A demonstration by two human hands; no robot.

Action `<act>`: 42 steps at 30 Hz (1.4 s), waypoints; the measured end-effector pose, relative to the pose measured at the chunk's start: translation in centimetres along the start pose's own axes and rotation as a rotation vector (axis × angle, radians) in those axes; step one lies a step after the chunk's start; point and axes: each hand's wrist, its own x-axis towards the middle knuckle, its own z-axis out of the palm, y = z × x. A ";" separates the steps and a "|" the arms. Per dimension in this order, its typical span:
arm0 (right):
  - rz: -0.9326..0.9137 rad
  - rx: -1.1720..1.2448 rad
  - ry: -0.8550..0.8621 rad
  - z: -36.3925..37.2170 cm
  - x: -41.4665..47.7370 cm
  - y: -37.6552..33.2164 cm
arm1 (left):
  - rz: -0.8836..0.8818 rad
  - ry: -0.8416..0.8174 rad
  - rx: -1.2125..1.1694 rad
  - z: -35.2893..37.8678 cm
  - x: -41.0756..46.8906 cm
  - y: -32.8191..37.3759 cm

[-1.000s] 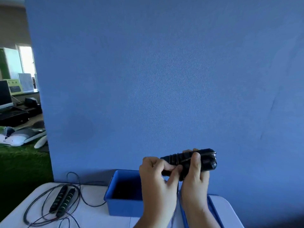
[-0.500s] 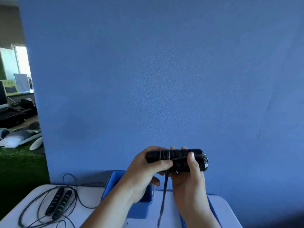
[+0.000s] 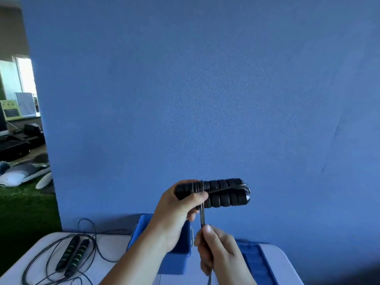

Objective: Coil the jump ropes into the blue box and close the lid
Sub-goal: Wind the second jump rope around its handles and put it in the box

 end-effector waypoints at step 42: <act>-0.211 -1.423 -0.618 -3.3 9.0 -12.2 | -0.174 -0.113 0.290 -3.6 -2.9 -1.7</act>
